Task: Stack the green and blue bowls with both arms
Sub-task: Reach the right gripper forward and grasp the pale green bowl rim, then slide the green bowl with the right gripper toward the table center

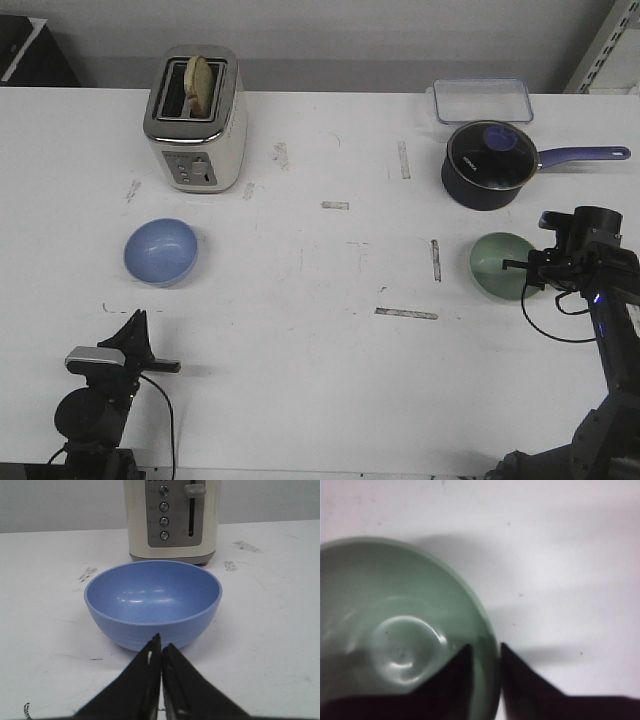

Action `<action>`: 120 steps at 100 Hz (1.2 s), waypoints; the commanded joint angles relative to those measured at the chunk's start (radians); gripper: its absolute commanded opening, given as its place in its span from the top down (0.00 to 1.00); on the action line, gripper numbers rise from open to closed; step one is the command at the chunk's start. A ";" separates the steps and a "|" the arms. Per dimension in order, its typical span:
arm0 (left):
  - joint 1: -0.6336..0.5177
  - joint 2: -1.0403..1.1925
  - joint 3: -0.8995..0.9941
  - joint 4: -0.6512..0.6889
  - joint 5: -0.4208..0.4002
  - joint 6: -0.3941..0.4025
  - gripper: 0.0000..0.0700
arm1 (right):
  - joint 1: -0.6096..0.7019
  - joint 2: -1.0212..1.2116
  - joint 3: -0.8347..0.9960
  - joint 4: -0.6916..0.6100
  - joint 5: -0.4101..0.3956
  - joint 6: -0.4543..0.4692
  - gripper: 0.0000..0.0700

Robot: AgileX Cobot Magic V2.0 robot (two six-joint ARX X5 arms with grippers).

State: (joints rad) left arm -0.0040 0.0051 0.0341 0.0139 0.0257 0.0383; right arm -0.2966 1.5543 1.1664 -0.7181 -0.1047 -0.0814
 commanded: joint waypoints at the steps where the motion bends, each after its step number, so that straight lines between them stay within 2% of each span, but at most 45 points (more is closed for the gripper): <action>1: 0.001 -0.002 -0.021 0.010 0.000 -0.002 1.00 | -0.004 0.012 0.011 0.012 -0.001 -0.006 1.00; 23: 0.001 -0.002 -0.021 0.010 0.000 -0.002 1.00 | 0.005 -0.043 0.034 0.010 -0.014 -0.001 1.00; 42: 0.001 -0.002 -0.021 0.010 0.000 -0.002 1.00 | 0.090 -0.191 0.042 0.008 -0.118 0.024 1.00; 66: 0.001 -0.002 -0.021 0.010 0.000 -0.002 1.00 | 0.386 -0.292 0.042 0.013 -0.188 0.120 1.00; 93: 0.001 -0.002 -0.021 0.010 0.000 -0.002 1.00 | 0.765 -0.189 0.042 0.083 -0.179 0.224 1.00; 112: 0.001 -0.002 -0.021 0.010 0.000 -0.002 1.00 | 0.898 -0.063 0.042 0.084 -0.173 0.238 1.00; 120: 0.001 -0.002 -0.021 0.010 0.000 -0.002 1.00 | 0.923 -0.017 0.042 0.086 -0.133 0.237 1.00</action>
State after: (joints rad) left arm -0.0040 0.0051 0.0341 0.0139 0.0261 0.0383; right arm 0.6128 1.5024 1.1950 -0.6399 -0.2649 0.1383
